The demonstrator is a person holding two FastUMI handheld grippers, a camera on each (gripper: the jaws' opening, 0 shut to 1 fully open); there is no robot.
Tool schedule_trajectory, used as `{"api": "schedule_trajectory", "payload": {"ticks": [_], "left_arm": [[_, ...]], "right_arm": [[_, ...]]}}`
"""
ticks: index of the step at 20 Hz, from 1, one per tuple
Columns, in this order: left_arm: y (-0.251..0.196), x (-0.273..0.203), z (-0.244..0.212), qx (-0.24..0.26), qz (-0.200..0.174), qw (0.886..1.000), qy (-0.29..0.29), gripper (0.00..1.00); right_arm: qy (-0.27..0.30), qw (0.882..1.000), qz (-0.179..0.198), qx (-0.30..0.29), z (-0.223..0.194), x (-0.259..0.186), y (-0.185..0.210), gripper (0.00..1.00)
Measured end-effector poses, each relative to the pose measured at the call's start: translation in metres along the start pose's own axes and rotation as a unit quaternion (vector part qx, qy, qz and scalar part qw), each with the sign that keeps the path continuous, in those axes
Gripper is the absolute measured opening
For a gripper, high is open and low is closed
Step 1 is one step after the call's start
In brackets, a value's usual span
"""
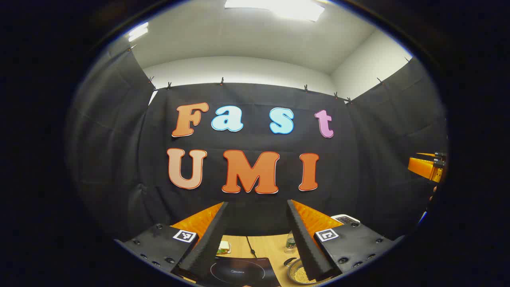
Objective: First push the handle of the pot to place it horizontally, then grasp the pot with both hands and set it on the induction cooktop.
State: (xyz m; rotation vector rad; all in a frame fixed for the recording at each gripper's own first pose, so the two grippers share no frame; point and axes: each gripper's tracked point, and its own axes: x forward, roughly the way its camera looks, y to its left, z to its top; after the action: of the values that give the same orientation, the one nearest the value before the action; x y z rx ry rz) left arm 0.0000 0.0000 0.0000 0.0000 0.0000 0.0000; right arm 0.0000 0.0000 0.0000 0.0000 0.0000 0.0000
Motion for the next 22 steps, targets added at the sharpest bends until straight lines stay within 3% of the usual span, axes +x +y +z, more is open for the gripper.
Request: {"api": "schedule_trajectory", "payload": {"ticks": [16, 22], "left_arm": [[0.004, 0.006, 0.011, -0.021, 0.018, 1.000, -0.005, 0.94], [0.003, 0.002, 0.025, -0.007, 0.021, 1.000, -0.011, 0.93]], "right_arm": [[0.009, 1.000, 0.007, 0.006, -0.009, -0.006, -0.014, 0.94], [0.020, 1.000, 0.009, 0.006, -0.015, -0.012, -0.020, 0.94]]}}
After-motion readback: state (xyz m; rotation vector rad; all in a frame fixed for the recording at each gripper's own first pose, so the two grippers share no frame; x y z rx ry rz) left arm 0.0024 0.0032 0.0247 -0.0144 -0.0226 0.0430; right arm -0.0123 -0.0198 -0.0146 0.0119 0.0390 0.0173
